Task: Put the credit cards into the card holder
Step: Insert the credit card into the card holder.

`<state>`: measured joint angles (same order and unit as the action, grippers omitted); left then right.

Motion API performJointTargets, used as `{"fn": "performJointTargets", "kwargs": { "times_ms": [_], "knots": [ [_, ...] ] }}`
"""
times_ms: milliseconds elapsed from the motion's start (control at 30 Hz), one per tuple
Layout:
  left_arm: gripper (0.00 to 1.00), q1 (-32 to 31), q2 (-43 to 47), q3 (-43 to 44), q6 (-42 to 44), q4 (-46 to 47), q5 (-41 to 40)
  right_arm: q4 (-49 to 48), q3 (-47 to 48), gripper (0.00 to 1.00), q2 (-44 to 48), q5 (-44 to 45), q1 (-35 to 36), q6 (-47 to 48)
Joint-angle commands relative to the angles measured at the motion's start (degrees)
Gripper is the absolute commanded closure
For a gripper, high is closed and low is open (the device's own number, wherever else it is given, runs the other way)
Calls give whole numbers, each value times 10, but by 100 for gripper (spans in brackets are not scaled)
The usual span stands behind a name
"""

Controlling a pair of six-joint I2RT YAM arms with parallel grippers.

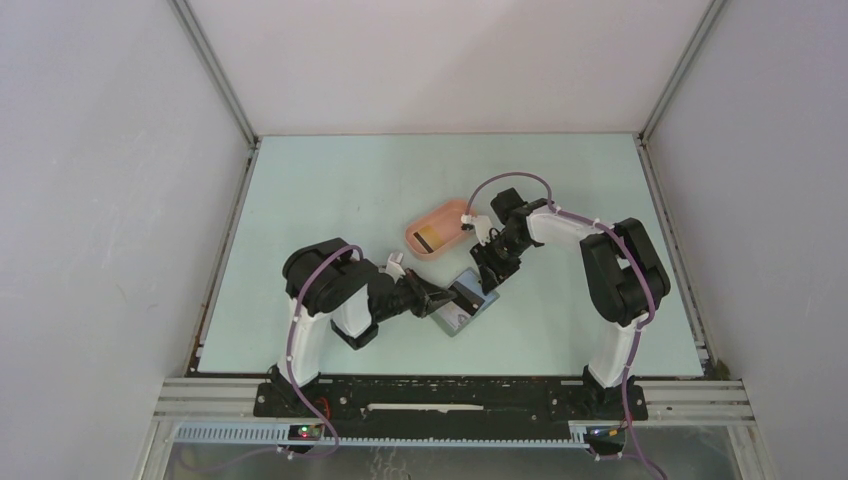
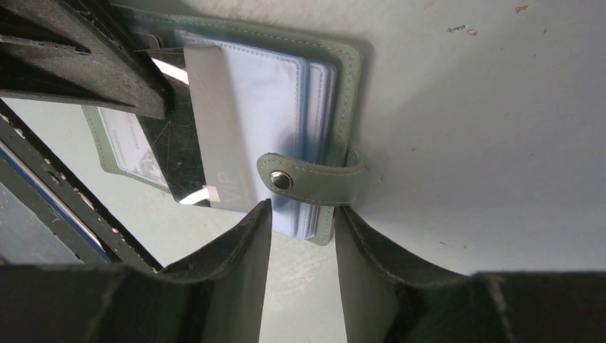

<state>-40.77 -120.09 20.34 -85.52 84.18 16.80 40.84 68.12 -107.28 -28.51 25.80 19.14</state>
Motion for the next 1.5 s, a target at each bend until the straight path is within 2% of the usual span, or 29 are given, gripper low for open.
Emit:
{"fn": "performJointTargets", "kwargs": {
  "times_ms": [0,167,400,700,867,967,1100,1233,1467],
  "knots": [
    [97,-4,-8,23,11,15,-4,0,13,53,-1,-9,13,-4],
    [91,-4,-10,28,11,13,-5,1,13,46,9,-8,11,0],
    [89,-4,-12,26,14,13,-7,0,13,36,42,4,10,8],
    [84,-4,-10,22,16,13,-9,-15,-2,33,101,45,6,28],
    [83,-4,-10,21,16,13,-10,-27,-24,49,151,0,24,71],
    [82,-4,-10,21,16,13,-9,-59,-49,63,196,-25,62,100],
    [81,-4,-12,21,16,13,-9,-117,-96,83,243,-12,131,141],
    [81,-4,-12,22,16,13,-8,-153,-120,88,245,34,192,154],
    [79,-3,-14,24,15,14,-7,-184,-127,91,194,112,265,162]
  ]
}}
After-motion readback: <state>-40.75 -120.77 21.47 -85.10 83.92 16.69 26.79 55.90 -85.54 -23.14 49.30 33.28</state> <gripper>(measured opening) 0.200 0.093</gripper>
